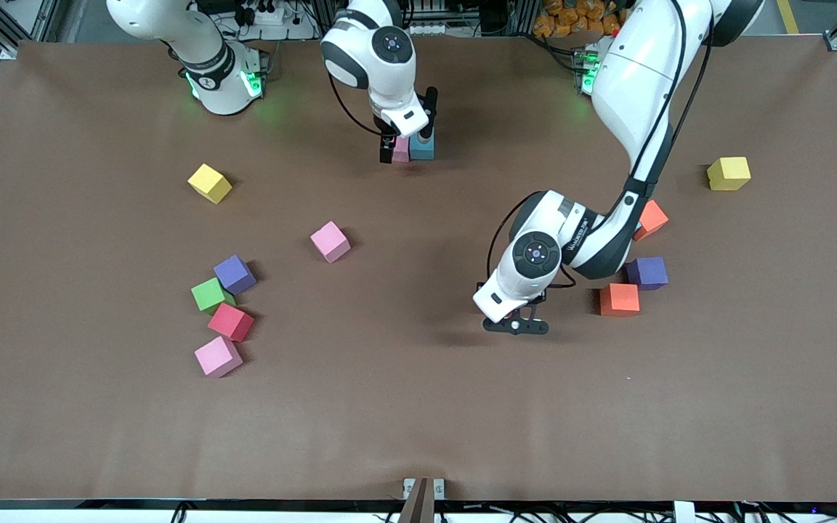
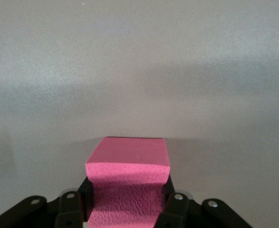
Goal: Form number 2 with 11 blocks
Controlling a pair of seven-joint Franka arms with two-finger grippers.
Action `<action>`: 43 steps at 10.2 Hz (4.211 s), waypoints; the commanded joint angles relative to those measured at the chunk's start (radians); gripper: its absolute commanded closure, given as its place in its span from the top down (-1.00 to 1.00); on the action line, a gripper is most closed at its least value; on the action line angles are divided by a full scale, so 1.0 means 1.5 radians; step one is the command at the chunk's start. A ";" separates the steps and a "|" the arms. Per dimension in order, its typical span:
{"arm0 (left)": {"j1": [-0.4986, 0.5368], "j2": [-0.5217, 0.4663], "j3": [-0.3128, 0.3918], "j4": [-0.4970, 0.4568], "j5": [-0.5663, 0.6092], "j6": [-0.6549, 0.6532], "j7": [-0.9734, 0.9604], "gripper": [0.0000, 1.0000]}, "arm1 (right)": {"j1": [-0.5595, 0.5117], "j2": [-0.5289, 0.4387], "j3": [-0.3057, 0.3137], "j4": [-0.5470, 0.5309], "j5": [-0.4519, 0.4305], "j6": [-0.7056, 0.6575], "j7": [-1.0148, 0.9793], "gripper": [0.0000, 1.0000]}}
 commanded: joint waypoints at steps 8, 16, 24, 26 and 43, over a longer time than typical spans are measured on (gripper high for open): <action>-0.009 -0.295 -0.019 -0.336 0.000 0.001 0.296 -0.43 | -0.169 -0.014 -0.128 0.144 0.010 -0.171 -0.013 1.00; -0.009 -0.361 -0.236 -0.527 0.130 0.151 0.298 -0.45 | -0.234 0.091 -0.136 0.180 0.013 -0.069 0.047 1.00; -0.060 -0.325 -0.277 -0.566 0.203 0.225 0.307 -0.51 | -0.185 0.109 -0.136 0.060 0.088 0.109 0.057 1.00; -0.071 -0.313 -0.279 -0.565 0.230 0.225 0.309 -0.51 | -0.185 0.116 -0.136 0.051 0.087 0.132 0.057 1.00; -0.169 -0.274 -0.278 -0.533 0.219 0.228 0.301 -0.51 | -0.212 0.071 -0.181 0.056 0.088 0.102 0.072 -0.51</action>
